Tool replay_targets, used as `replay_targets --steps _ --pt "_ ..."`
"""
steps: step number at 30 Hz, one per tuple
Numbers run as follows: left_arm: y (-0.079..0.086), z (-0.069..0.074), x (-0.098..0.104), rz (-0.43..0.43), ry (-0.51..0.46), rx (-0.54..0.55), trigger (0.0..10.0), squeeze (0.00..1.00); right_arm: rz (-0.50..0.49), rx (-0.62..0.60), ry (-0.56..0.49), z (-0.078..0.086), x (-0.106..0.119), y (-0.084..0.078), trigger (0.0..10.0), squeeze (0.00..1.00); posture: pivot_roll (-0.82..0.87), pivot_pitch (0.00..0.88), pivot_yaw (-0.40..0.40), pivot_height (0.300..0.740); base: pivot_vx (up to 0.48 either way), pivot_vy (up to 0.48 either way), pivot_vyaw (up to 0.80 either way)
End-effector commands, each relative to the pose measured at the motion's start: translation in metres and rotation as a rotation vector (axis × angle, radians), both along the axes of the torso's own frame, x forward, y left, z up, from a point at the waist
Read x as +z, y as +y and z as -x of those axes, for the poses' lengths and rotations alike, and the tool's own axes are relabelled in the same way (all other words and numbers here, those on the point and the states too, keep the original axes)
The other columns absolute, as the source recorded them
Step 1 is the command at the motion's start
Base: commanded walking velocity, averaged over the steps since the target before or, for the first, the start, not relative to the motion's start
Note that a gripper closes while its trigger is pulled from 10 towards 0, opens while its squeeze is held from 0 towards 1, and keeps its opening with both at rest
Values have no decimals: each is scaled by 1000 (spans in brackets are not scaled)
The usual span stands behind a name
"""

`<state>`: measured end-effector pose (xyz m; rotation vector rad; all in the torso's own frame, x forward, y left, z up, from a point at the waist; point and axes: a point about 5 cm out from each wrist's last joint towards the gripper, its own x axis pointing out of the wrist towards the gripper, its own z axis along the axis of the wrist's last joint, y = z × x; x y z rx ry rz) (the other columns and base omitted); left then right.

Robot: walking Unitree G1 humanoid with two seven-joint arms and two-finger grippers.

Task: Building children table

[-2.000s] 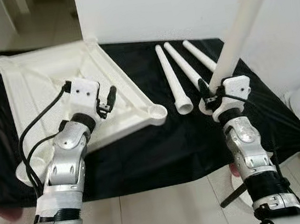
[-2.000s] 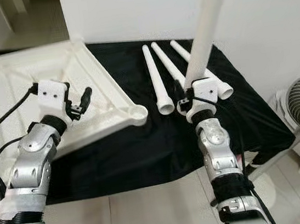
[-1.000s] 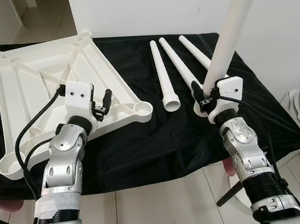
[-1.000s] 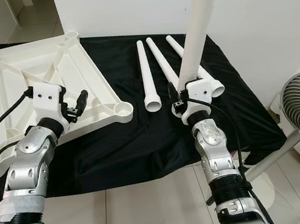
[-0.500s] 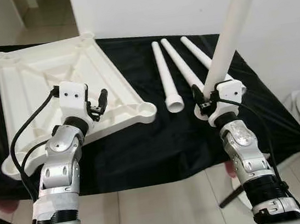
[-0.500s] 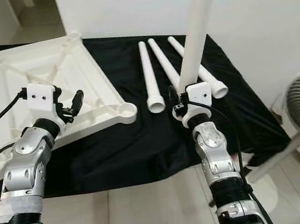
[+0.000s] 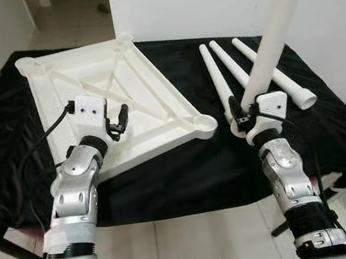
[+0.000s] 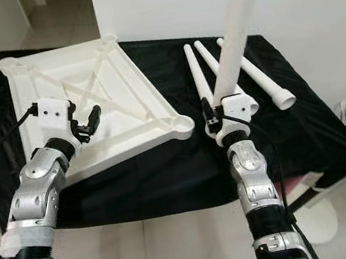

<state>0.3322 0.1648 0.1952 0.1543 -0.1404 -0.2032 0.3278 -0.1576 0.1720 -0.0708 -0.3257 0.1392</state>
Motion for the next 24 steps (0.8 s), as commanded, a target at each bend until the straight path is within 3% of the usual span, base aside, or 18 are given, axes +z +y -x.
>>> replay_targets --steps 1,14,20,24 --pt "-2 0 -1 -9 -4 3 10000 0 16 7 -7 0 1 1 10000 0 86 45 -61 740 0 0 0" --pt "-1 2 1 -51 -27 6 10000 0 12 -4 -16 -2 5 -2 10000 0 94 61 -63 740 0 0 0" --pt "-13 9 4 -75 -42 -108 10000 0 32 -131 27 -4 4 -14 10000 0 96 63 -62 740 0 0 0" --pt "-22 11 2 -65 -31 -166 10000 0 58 -113 1 -3 7 -14 10000 0 91 57 -58 740 0 0 0"
